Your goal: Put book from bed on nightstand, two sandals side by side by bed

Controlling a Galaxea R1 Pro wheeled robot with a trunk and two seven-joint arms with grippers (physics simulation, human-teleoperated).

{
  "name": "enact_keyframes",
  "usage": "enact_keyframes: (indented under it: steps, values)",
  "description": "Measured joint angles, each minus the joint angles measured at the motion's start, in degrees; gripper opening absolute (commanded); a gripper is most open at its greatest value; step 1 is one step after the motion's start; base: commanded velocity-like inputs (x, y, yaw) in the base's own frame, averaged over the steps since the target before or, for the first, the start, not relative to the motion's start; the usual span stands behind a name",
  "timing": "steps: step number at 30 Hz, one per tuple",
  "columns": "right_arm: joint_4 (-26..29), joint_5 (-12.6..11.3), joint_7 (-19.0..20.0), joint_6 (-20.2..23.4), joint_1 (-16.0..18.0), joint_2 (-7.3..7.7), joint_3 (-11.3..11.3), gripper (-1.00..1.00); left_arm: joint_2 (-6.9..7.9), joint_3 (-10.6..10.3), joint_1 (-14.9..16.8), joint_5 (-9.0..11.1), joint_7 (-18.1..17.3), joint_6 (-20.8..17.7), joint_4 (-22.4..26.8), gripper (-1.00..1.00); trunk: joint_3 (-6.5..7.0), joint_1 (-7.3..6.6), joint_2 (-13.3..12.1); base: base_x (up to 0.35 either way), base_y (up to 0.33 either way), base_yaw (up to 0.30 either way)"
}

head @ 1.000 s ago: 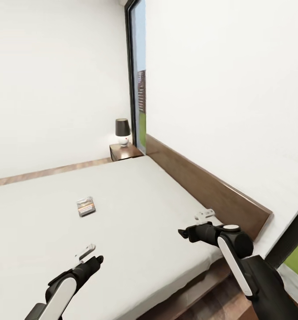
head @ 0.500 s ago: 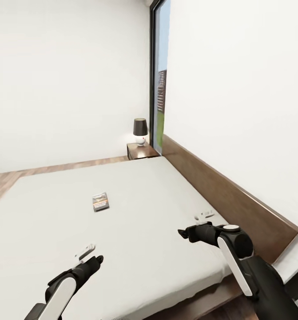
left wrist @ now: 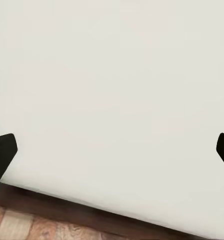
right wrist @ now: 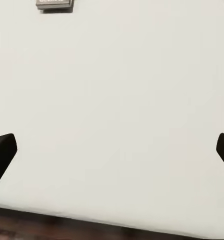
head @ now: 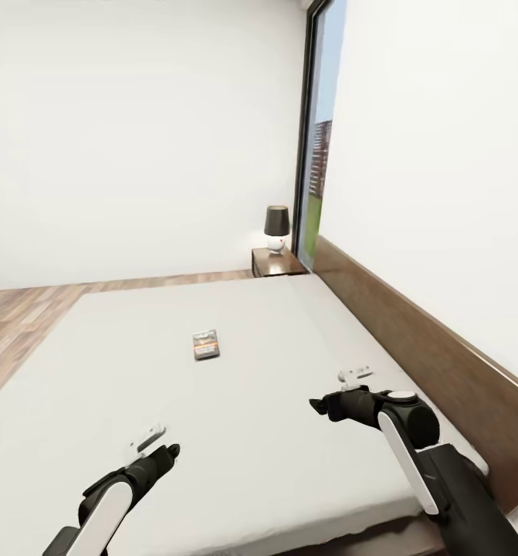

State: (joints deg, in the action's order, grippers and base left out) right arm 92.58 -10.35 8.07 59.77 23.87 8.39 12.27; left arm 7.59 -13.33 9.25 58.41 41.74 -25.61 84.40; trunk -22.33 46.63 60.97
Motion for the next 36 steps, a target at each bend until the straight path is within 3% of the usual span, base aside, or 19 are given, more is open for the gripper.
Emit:
enact_keyframes:
  steps: [17, 36]
  values:
    - [0.0, 0.0, 0.0, 0.0, 0.0, 0.0, 0.0, 1.0, 0.01, -0.1, 0.0, -0.5, 0.0, 0.2, 0.0, 1.0, 0.0, -0.01, 0.0, 0.239, 0.0, 0.284]
    - [0.0, 0.0, 0.0, 0.0, 0.1, 0.0, 0.0, 1.0, -0.09, 0.0, 0.0, 0.0, 0.0, 0.0, 0.0, 1.0, 0.0, 0.01, 0.0, 0.042, 0.0, 0.279]
